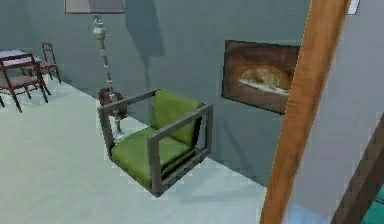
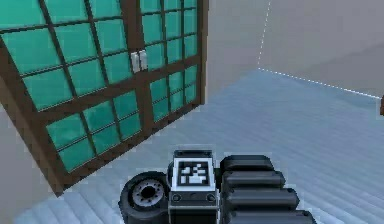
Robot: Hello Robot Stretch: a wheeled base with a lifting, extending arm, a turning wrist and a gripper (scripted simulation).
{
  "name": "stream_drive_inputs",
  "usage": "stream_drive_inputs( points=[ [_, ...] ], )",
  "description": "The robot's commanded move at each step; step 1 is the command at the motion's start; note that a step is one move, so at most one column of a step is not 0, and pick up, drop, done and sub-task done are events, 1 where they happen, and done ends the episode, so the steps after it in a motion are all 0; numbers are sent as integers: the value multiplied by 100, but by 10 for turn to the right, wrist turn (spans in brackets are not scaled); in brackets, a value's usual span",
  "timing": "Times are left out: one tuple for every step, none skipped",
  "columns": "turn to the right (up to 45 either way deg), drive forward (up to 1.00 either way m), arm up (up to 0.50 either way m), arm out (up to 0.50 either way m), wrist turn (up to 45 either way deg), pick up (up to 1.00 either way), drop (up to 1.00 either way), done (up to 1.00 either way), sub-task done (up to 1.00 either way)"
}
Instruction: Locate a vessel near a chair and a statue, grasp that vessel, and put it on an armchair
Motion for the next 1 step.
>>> stream_drive_inputs(
  points=[
    [-300,0,0,0,0,0,0,0,0]
  ],
)
